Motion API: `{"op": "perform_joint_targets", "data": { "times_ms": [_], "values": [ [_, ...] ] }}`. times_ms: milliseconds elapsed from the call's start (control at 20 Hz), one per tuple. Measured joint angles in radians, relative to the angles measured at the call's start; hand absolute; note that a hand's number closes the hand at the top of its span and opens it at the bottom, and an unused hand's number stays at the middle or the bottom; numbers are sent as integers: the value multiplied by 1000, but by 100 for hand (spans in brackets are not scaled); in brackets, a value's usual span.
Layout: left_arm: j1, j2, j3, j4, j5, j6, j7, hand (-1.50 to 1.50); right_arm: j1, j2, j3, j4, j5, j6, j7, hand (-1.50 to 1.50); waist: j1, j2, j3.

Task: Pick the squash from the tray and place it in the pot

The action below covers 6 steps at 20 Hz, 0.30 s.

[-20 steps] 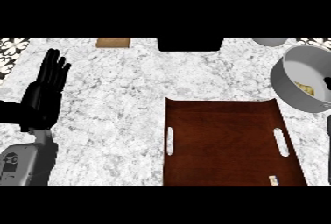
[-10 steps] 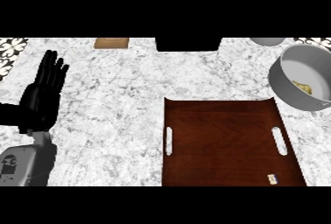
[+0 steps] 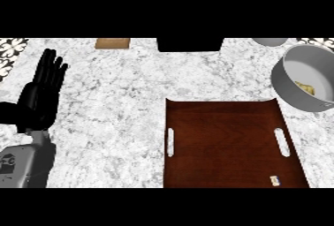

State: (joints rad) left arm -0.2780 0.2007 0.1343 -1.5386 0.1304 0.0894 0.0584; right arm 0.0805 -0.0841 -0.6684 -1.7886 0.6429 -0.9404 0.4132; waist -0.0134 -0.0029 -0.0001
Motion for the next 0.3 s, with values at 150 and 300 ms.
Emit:
{"op": "perform_joint_targets", "data": {
  "times_ms": [150,300],
  "values": [
    [-8,-11,-8,10,-8,6,-2,0,104,29,-1,-88,-85,11,-38,-150,0,0,0],
    [12,-9,-4,-3,-6,-6,-9,0,179,56,-8,-136,-165,10,-97,-150,2,0,0]
  ]
}}
